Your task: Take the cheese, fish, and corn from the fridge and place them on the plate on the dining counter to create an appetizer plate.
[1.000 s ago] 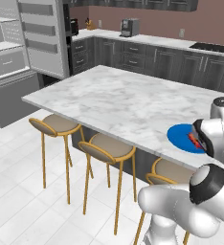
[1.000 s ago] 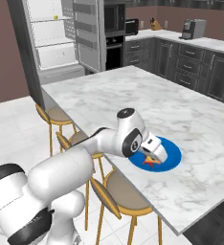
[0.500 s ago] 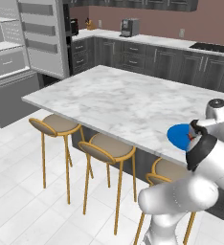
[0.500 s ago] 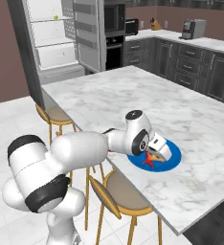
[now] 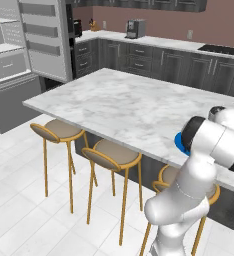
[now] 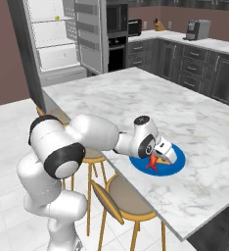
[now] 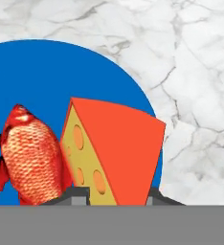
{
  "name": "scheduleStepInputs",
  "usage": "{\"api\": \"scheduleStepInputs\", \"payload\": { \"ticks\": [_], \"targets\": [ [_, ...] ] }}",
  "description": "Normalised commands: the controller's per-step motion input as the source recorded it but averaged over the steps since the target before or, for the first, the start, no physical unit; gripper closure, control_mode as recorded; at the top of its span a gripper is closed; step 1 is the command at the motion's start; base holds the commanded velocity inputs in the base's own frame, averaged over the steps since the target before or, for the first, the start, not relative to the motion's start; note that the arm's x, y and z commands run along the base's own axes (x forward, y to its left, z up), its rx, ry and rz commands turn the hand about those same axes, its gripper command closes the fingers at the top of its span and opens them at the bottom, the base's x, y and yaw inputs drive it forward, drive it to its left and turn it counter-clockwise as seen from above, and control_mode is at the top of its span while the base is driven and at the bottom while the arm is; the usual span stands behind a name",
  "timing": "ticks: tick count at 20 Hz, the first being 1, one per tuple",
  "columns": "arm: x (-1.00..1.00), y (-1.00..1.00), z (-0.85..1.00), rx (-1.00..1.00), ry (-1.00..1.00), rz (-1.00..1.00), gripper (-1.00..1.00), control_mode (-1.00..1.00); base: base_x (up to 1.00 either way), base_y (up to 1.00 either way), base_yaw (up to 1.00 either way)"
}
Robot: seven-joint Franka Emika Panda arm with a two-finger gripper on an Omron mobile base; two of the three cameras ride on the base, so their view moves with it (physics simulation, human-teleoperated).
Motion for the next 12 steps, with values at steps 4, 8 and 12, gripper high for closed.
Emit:
{"api": "scheduleStepInputs", "payload": {
  "ticks": [4, 8, 12],
  "targets": [
    [0.32, -0.23, -0.42, 0.0, 0.02, -0.01, 1.0, -1.0, 0.0, 0.0, 0.0],
    [0.26, -0.36, -0.29, 0.01, 0.02, -0.01, 1.0, -1.0, 0.0, 0.0, 0.0],
    [-0.08, -0.07, 0.22, 0.0, 0.03, -0.03, -1.0, -1.0, 0.0, 0.0, 0.0]
  ]
}}
